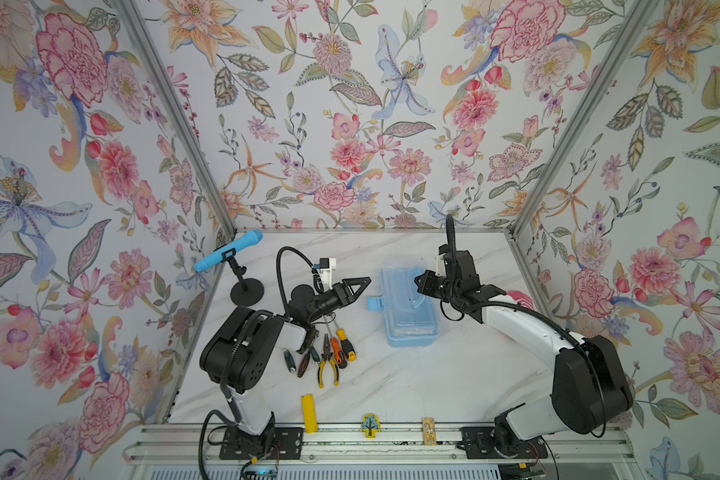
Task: Pack the tool kit
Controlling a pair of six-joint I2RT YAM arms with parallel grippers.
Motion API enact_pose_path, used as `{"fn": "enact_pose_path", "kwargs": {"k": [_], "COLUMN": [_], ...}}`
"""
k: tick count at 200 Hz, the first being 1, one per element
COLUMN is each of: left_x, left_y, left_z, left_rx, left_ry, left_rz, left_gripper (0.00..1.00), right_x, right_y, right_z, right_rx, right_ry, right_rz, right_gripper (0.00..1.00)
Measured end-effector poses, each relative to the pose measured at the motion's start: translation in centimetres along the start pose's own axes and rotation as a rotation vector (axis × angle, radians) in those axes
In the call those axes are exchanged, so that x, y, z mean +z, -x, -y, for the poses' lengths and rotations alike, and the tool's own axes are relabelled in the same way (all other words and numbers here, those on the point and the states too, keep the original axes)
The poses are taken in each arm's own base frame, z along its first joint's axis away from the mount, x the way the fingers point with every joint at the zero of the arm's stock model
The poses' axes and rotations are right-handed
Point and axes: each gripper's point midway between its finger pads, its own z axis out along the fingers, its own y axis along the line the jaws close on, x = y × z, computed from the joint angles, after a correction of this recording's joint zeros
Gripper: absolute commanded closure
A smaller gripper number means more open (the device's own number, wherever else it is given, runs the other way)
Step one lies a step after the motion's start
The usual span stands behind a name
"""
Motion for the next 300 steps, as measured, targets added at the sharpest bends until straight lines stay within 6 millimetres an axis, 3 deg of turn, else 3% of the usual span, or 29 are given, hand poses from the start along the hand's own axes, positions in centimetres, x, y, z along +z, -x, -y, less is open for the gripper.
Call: {"fn": "enact_pose_path", "kwargs": {"k": [61, 120, 175, 231, 300], "left_x": [1.9, 3.3, 3.1, 2.3, 1.7], "left_y": [0.2, 0.7, -0.4, -1.6, -2.3], "left_z": [0.8, 0.8, -2.0, -4.7, -7.4], "left_rx": [0.074, 0.090, 0.114, 0.137, 0.116], "left_ry": [0.019, 0.031, 0.144, 0.255, 0.331], "left_rz": [-0.045, -0.066, -0.112, -0.160, -0.179], "left_gripper": [0.23, 0.22, 0.21, 0.21, 0.22], "right_x": [0.1, -0.4, -0.8, -0.2, 0.2], "right_y": [-0.1, 1.2, 2.4, 3.1, 3.2], "right_z": [-0.5, -0.8, 1.1, 1.5, 2.6], "right_rx": [-0.001, 0.138, 0.334, 0.482, 0.619], "right_ry": [0.015, 0.226, 0.443, 0.629, 0.744], "right_rz": [-0.009, -0.021, -0.034, -0.041, -0.034], "right_gripper": [1.00, 1.00, 1.00, 1.00, 1.00]}}
